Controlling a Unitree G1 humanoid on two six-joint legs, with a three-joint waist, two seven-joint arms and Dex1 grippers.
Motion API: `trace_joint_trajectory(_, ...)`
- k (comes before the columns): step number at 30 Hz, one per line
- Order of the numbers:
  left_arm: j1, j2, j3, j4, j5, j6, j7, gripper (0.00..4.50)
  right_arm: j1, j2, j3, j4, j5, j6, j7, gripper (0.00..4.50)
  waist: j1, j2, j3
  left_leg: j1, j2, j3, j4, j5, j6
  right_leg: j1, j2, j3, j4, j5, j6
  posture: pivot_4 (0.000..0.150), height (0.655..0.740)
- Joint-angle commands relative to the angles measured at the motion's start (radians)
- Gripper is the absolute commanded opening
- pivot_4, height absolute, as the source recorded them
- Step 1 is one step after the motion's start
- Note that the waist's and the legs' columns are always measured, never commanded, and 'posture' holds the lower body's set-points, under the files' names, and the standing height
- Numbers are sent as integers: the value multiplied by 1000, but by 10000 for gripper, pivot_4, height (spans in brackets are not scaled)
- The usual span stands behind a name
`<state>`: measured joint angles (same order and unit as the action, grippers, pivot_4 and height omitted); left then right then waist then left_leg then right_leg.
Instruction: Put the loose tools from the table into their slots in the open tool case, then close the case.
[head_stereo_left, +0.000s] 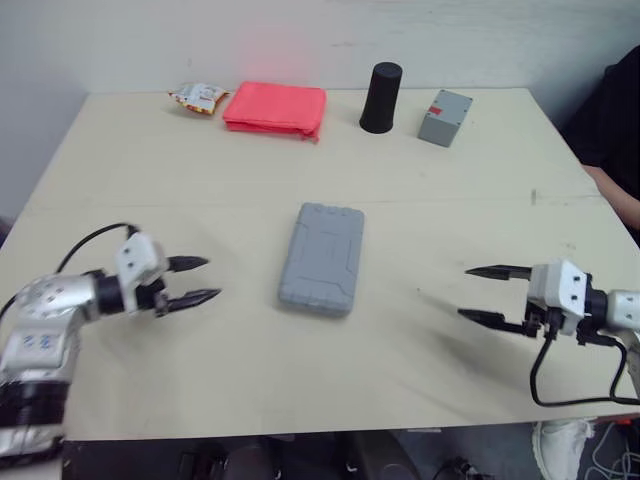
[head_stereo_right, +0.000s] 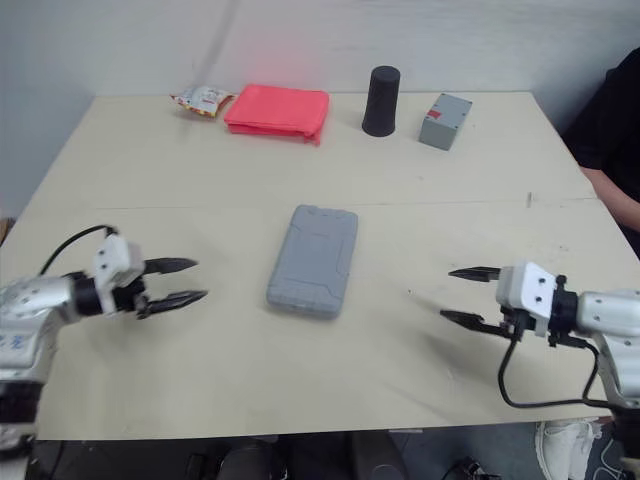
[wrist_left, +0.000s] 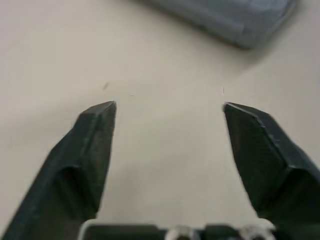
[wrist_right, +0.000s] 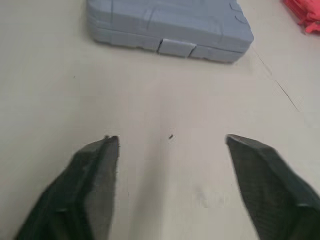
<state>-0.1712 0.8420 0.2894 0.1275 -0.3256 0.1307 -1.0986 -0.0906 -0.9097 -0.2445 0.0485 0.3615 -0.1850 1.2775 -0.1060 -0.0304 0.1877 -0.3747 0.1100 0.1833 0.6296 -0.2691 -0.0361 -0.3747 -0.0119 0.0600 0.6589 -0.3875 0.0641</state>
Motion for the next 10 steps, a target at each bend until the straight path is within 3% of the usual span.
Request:
trace_joint_trajectory(1,66,9,109,-31,-7,-58,58,44459,-12,-47,-83,12,23,-31,1,45000,1,-1,2,0,-1,-1,0,0,1,0,-1,0,0,0,0,1500,7400)
trace_joint_trajectory(10,138,-8,149,-64,26,-93,191,44459,-51,-73,-119,68,14,-45,-21,45000,6,-4,3,0,-7,-1,-2,0,5,1,-9,-3,0,2,1,1500,7400)
